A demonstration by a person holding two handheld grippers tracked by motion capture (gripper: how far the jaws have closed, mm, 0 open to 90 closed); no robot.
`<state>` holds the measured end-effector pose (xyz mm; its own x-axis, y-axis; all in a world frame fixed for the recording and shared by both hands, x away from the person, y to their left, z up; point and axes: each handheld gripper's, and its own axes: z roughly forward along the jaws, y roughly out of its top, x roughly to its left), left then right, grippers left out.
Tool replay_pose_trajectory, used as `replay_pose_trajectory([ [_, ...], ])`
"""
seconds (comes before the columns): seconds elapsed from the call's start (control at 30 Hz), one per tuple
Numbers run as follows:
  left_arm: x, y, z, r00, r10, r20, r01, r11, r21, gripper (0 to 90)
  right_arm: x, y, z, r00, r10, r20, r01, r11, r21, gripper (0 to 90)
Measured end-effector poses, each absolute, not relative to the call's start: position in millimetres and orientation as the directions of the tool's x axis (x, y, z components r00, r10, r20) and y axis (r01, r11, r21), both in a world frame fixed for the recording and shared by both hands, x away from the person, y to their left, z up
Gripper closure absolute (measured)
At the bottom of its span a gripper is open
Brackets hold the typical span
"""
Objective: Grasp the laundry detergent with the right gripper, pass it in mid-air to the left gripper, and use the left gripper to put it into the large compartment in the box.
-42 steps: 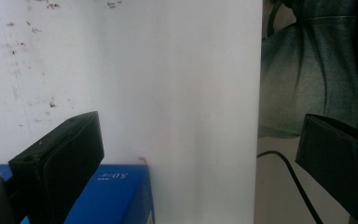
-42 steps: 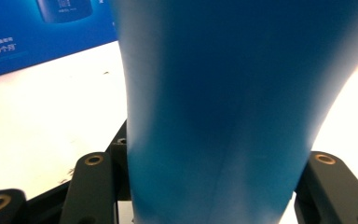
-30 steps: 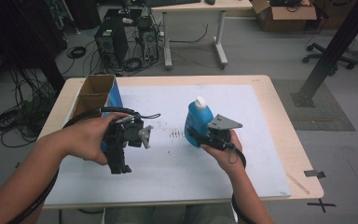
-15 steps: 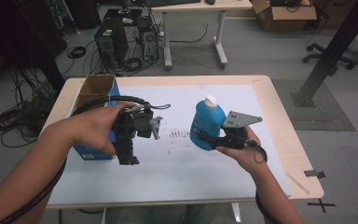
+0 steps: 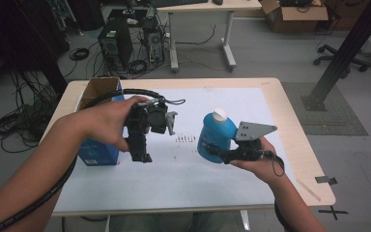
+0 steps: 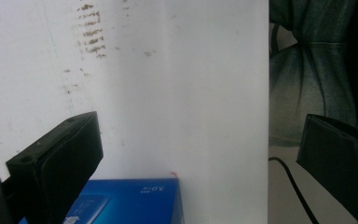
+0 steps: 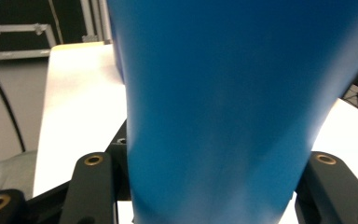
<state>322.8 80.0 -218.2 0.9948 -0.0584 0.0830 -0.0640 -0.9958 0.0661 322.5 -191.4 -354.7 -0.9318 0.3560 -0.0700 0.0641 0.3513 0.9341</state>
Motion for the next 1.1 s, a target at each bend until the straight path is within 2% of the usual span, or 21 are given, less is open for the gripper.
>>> replay_pose_trajectory([
  [1.1, 327, 66, -217, 0.991, -0.109, 0.078, -0.114, -0.991, 0.069, 0.4, 318, -168, -380, -0.998, 0.06, -0.029, -0.003, 0.395, 0.919, 44.2],
])
